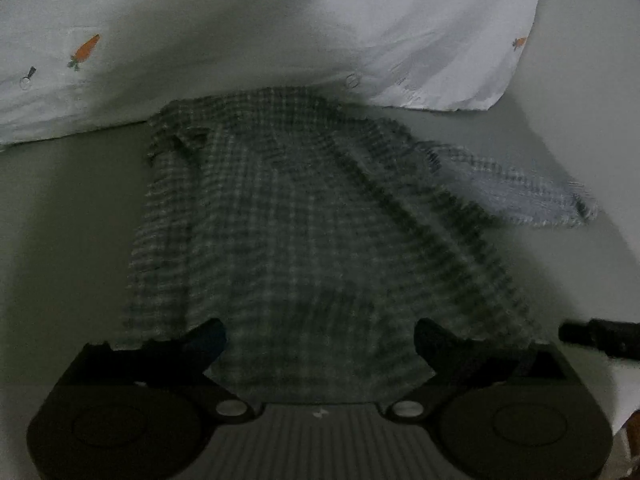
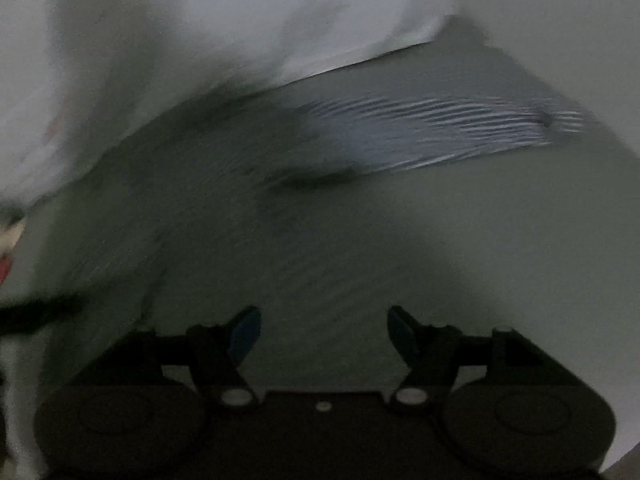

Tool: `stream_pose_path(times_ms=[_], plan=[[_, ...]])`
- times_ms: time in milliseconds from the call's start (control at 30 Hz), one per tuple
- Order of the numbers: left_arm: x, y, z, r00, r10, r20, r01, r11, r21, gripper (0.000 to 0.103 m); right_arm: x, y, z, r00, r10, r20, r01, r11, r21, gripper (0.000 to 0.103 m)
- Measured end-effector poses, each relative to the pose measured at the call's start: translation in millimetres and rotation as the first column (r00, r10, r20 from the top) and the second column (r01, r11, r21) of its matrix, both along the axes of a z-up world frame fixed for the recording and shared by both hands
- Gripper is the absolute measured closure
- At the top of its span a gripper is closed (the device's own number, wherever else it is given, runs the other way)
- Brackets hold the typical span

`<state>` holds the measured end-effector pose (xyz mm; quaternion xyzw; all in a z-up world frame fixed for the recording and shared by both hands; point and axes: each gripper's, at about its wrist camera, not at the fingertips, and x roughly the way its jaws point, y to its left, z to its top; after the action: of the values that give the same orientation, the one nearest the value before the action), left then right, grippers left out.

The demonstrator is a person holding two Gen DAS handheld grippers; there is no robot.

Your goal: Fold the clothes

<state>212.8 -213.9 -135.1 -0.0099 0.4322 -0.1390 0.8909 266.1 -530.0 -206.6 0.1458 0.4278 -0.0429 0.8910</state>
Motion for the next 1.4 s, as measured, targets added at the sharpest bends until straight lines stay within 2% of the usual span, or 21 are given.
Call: stream_pose_path(times_ms=[67, 267, 433, 600, 767, 800, 833, 900, 933, 1000, 1067, 1133, 1200, 1267, 1333, 1400], plan=[[3.9, -12.9, -3.3, 0.999, 0.029, -0.025, -0.029, 1.0, -0.005, 0.0, 14.7, -35.4, -7.5, 0.996, -0.079, 0.031, 0.078, 0.997, 0.02, 0.032], [24.6, -58.0, -30.9, 0.994, 0.054, -0.099, -0.04, 0.989, 0.139, 0.0, 53.1, -128.7, -23.8, 0.966, -0.24, 0.095, 0.239, 0.971, 0.018, 0.032], [42.3, -74.9, -56.7, 0.975, 0.097, -0.2, -0.054, 0.976, 0.213, 0.0, 82.0, -190.6, -35.0, 0.933, -0.336, 0.129, 0.34, 0.94, -0.006, 0.032], [51.7, -73.5, -60.3, 0.961, 0.146, -0.234, -0.099, 0.974, 0.202, 0.0, 110.1, -230.9, -46.1, 0.907, -0.398, 0.137, 0.403, 0.915, -0.006, 0.032], [50.6, -72.7, -59.3, 0.963, 0.149, -0.224, -0.104, 0.974, 0.199, 0.0, 132.4, -238.7, -52.4, 0.888, -0.433, 0.151, 0.44, 0.898, -0.009, 0.035], [49.9, -72.5, -59.0, 0.963, 0.149, -0.223, -0.104, 0.974, 0.199, 0.0, 137.5, -238.1, -53.0, 0.883, -0.443, 0.154, 0.451, 0.892, -0.02, 0.043], [49.6, -72.1, -58.7, 0.963, 0.149, -0.224, -0.105, 0.974, 0.198, 0.0, 144.9, -233.8, -51.8, 0.886, -0.437, 0.155, 0.452, 0.889, -0.075, 0.064], [50.9, -70.6, -58.5, 0.96, 0.156, -0.232, -0.111, 0.974, 0.197, 0.0, 160.1, -224.6, -49.1, 0.893, -0.422, 0.156, 0.447, 0.874, -0.191, 0.087], [52.4, -70.2, -58.3, 0.957, 0.163, -0.239, -0.117, 0.974, 0.195, 0.0, 164.9, -212.9, -45.0, 0.906, -0.387, 0.171, 0.421, 0.868, -0.265, 0.089], [57.8, -68.5, -55.3, 0.942, 0.196, -0.274, -0.151, 0.973, 0.177, 0.001, 165.8, -181.9, -30.3, 0.933, -0.271, 0.237, 0.342, 0.872, -0.349, 0.092], [57.5, -63.3, -43.5, 0.937, 0.196, -0.29, -0.184, 0.98, 0.07, 0.005, 156.3, -139.6, -12.3, 0.954, -0.087, 0.286, 0.203, 0.891, -0.406, 0.092], [54.7, -57.5, -28.5, 0.938, 0.185, -0.294, -0.214, 0.975, -0.067, 0.008, 136.8, -97.7, -4.2, 0.952, 0.089, 0.294, 0.039, 0.914, -0.404, 0.092], [50.5, -54.8, -13.0, 0.948, 0.154, -0.28, -0.215, 0.956, -0.202, 0.008, 117.0, -55.8, 3.6, 0.917, 0.262, 0.301, -0.128, 0.907, -0.401, 0.092], [48.0, -53.9, -1.8, 0.957, 0.116, -0.266, -0.199, 0.93, -0.309, 0.008, 93.6, -15.7, 6.1, 0.864, 0.407, 0.296, -0.277, 0.876, -0.395, 0.092], [48.4, -55.5, 4.1, 0.963, 0.087, -0.256, -0.181, 0.909, -0.376, 0.007, 66.1, 22.6, 2.6, 0.806, 0.521, 0.28, -0.405, 0.831, -0.381, 0.092], [50.5, -56.2, 4.4, 0.962, 0.087, -0.258, -0.188, 0.897, -0.399, 0.005, 48.2, 46.6, -2.6, 0.777, 0.577, 0.254, -0.464, 0.796, -0.39, 0.092]])
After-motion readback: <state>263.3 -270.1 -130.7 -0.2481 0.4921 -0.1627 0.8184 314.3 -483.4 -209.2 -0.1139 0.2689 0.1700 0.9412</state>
